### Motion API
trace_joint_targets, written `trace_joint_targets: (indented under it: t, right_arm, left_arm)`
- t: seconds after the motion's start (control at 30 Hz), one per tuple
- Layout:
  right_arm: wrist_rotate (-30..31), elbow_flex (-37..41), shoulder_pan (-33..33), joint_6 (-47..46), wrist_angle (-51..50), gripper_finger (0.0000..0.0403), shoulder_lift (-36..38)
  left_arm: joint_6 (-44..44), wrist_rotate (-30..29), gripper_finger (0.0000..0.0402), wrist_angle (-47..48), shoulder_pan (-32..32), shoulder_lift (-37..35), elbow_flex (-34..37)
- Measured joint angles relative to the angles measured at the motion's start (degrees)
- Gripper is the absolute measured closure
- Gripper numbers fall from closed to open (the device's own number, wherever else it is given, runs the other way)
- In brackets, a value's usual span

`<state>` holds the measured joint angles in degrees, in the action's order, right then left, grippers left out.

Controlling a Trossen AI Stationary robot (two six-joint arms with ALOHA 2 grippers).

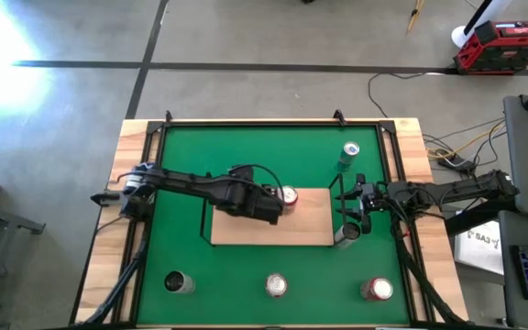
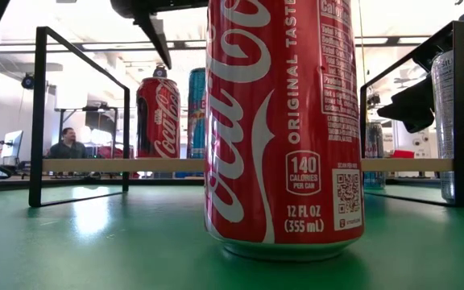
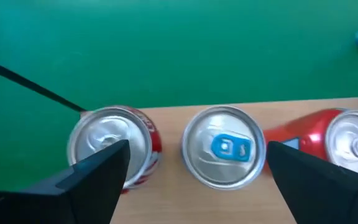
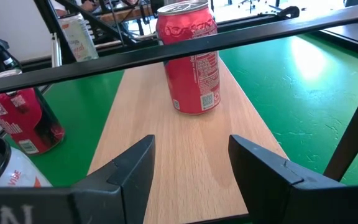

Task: Place canned beverage on shelf
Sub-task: Adjust the blue soda can on the shelf

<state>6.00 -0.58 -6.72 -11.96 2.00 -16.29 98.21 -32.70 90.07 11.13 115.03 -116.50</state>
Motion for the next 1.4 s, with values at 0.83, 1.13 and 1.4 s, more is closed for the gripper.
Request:
trace_joint_targets:
  t: [0.83,1.13,1.4]
  right_arm:
    - [0.0,0.0,-0.02,0.01,0.0,0.0207,0.0]
    - [0.02,0.0,-0.02,-0.01,0.0,0.0207,0.02]
    - [0.02,0.02,0.0,-0.01,0.0,0.0207,0.0]
  left_arm:
    - [-5.06,-3.9,0.0041,-1.93,-1.13,4.62,-1.58]
    - [-6.13,-3.86,0.0042,-4.18,-1.13,4.63,0.04]
    - [-6.13,-2.52,0.007,-4.55,-1.13,4.98,0.1]
